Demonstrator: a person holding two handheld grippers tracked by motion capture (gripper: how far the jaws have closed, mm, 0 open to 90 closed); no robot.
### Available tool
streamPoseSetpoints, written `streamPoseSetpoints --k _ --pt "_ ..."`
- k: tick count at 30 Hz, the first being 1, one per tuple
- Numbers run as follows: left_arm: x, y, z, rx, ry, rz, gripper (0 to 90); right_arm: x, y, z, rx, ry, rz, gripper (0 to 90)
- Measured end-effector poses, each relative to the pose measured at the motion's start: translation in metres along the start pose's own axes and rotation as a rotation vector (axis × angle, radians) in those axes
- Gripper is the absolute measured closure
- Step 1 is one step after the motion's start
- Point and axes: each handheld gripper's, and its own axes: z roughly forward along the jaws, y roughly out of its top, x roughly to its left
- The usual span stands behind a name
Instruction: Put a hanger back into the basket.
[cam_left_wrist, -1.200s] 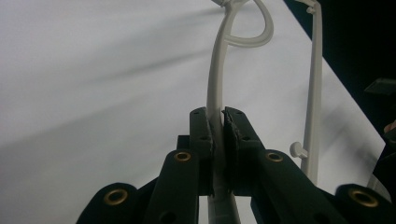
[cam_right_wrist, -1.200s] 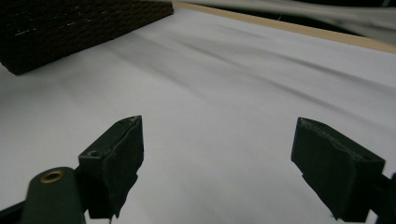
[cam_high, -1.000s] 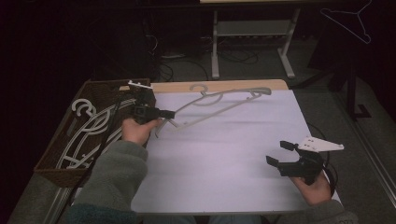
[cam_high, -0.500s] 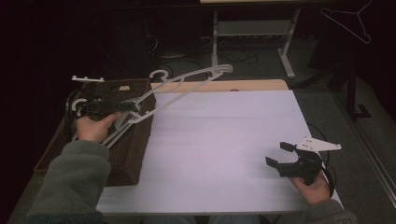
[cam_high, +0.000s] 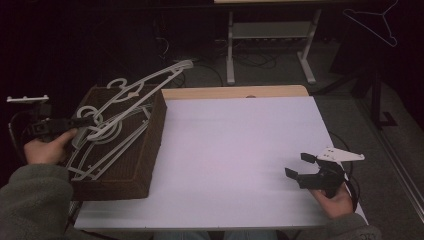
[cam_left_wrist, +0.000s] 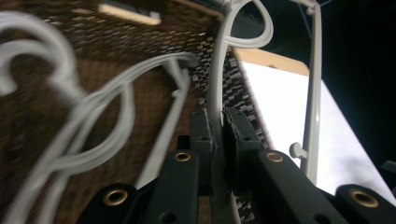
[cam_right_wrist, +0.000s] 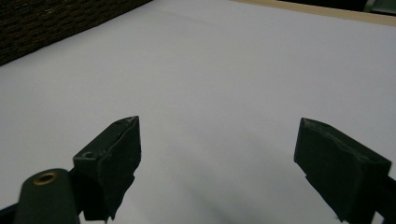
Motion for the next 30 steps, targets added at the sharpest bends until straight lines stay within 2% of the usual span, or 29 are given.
streamPoseSetpoints --k 1,2,3,4,6,7,8,10,13,15,16,18,24,30 --pt "0.006 -0.002 -0.004 0.001 0.007 -0.002 82.5 0.0 0.0 0.0 0.0 -0.001 0.0 13.9" --pt "0.006 -0.002 -0.004 0.001 0.007 -0.002 82.5 0.0 0.0 0.0 0.0 -0.001 0.0 13.9" --pt "0.018 -0.006 -0.011 -0.009 0.017 -0.01 82.5 0.0 0.0 0.0 0.0 -0.001 0.001 13.7" --pt "0.023 -0.008 -0.015 -0.012 0.029 -0.014 82.5 0.0 0.0 -0.001 -0.001 -0.002 0.0 13.7" --pt "0.028 -0.01 -0.018 -0.011 0.035 -0.017 82.5 0.0 -0.001 -0.002 0.0 -0.002 0.004 13.7" --pt "0.041 -0.014 -0.027 -0.009 0.056 -0.023 82.5 0.0 -0.001 -0.002 0.001 -0.003 0.009 13.6" --pt "0.041 -0.014 -0.027 -0.009 0.056 -0.023 82.5 0.0 -0.001 -0.002 0.001 -0.003 0.009 13.6" --pt "0.054 -0.021 -0.037 -0.012 0.082 -0.029 82.4 0.0 -0.001 -0.003 0.0 -0.01 0.012 13.6" --pt "0.06 -0.024 -0.041 -0.021 0.093 -0.034 82.4 0.001 -0.001 -0.003 0.003 -0.013 0.011 13.6" --pt "0.069 -0.032 -0.048 -0.02 0.105 -0.043 82.4 0.001 0.0 -0.001 0.004 -0.014 -0.001 13.6" --pt "0.069 -0.032 -0.048 -0.02 0.105 -0.043 82.4 0.001 0.0 -0.001 0.004 -0.014 -0.001 13.6" --pt "0.075 -0.037 -0.05 0.004 0.132 -0.038 82.4 0.002 0.0 0.0 0.011 -0.015 0.001 13.6" --pt "0.079 -0.044 -0.048 0.002 0.137 -0.041 82.3 0.003 0.001 0.003 0.016 -0.017 -0.005 13.6" --pt "0.07 -0.045 -0.031 0.042 0.2 0.032 82.1 0.003 0.002 0.003 0.011 -0.011 -0.009 13.6"
